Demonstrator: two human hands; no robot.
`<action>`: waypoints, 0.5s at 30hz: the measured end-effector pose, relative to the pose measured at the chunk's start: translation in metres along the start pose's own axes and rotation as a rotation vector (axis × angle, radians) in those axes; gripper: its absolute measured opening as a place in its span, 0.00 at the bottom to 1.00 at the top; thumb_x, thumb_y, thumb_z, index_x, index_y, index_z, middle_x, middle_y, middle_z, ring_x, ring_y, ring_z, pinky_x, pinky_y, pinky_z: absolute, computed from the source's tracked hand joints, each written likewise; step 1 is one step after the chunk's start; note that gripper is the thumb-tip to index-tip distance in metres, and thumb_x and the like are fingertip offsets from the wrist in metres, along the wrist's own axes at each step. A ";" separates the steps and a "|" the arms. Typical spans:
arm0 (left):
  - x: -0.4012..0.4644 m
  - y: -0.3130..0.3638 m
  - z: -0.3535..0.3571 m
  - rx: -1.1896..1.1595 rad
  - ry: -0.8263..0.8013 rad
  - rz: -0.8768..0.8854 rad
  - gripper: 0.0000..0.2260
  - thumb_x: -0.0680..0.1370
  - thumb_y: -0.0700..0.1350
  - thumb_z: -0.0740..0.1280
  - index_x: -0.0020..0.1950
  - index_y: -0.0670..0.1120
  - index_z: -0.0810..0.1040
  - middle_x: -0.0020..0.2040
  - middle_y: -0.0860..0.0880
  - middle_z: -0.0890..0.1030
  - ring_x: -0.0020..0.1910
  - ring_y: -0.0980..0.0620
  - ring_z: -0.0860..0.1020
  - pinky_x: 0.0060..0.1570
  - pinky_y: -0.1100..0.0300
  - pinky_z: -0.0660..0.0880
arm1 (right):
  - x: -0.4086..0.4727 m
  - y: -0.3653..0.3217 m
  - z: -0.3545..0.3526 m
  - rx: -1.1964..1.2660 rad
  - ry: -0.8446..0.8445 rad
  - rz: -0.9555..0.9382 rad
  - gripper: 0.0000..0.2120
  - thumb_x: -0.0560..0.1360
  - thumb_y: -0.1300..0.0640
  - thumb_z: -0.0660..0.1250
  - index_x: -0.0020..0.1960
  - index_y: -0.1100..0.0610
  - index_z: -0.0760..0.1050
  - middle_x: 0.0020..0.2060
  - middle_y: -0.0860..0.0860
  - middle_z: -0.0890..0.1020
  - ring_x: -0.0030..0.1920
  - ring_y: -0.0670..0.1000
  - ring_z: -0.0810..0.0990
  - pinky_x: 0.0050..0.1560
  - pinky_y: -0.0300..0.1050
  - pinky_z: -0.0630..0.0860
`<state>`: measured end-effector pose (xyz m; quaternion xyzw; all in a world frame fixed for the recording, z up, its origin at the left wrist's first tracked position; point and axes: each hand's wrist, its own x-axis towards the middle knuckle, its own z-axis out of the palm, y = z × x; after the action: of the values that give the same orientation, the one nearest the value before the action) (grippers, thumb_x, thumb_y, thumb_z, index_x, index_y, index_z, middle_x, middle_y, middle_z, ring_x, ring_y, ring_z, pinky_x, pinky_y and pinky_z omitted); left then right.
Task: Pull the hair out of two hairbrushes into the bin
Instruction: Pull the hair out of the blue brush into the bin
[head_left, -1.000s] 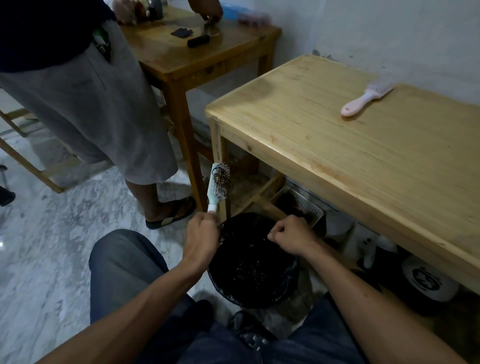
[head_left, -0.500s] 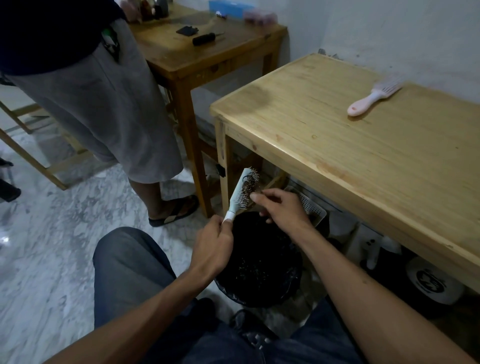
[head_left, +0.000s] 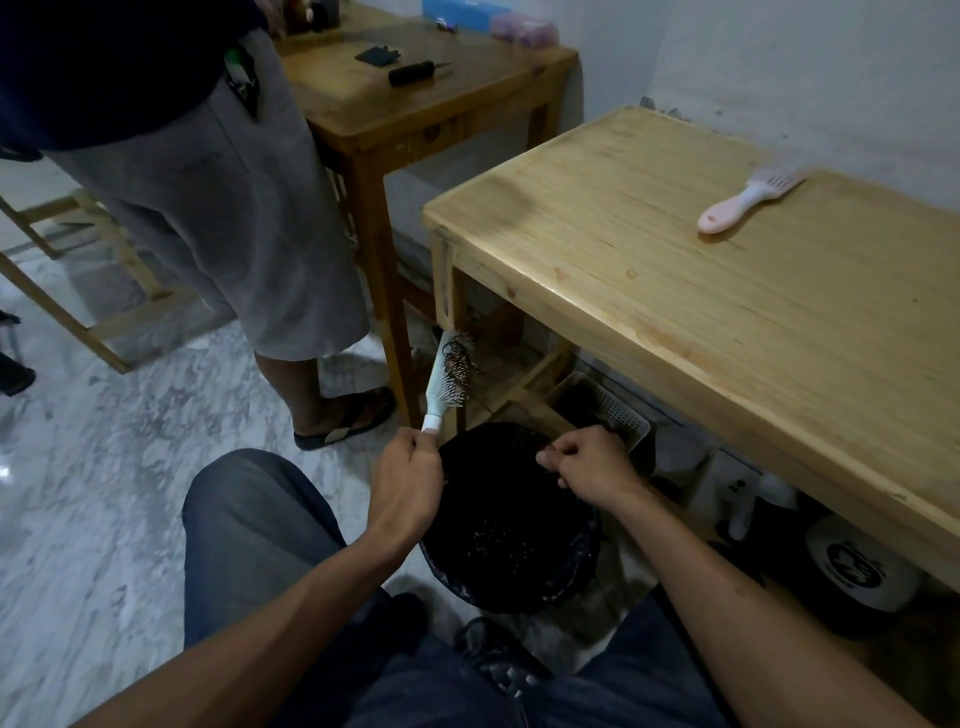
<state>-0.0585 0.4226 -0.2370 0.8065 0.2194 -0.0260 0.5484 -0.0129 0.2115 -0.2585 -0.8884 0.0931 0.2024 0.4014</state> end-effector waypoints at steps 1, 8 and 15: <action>-0.002 0.000 0.002 0.006 -0.008 0.013 0.13 0.84 0.50 0.57 0.50 0.43 0.77 0.38 0.46 0.78 0.35 0.49 0.75 0.34 0.51 0.70 | 0.000 0.000 0.001 -0.035 -0.022 0.015 0.07 0.80 0.54 0.71 0.48 0.56 0.85 0.34 0.50 0.82 0.38 0.46 0.81 0.38 0.39 0.74; -0.007 -0.002 0.006 0.120 -0.044 0.159 0.13 0.84 0.53 0.57 0.45 0.49 0.75 0.35 0.49 0.78 0.32 0.51 0.74 0.33 0.51 0.69 | 0.007 -0.017 -0.001 0.185 -0.164 -0.023 0.38 0.72 0.58 0.73 0.79 0.46 0.64 0.72 0.47 0.72 0.55 0.47 0.81 0.54 0.46 0.82; -0.009 0.002 0.009 0.213 -0.040 0.252 0.14 0.83 0.53 0.57 0.42 0.48 0.72 0.31 0.50 0.77 0.29 0.51 0.74 0.31 0.49 0.70 | 0.011 -0.026 0.005 0.443 -0.248 -0.129 0.20 0.70 0.40 0.75 0.56 0.51 0.85 0.52 0.49 0.88 0.47 0.47 0.86 0.42 0.42 0.78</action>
<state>-0.0640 0.4106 -0.2361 0.8805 0.1017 0.0039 0.4630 0.0043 0.2321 -0.2485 -0.7515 0.0285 0.2584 0.6064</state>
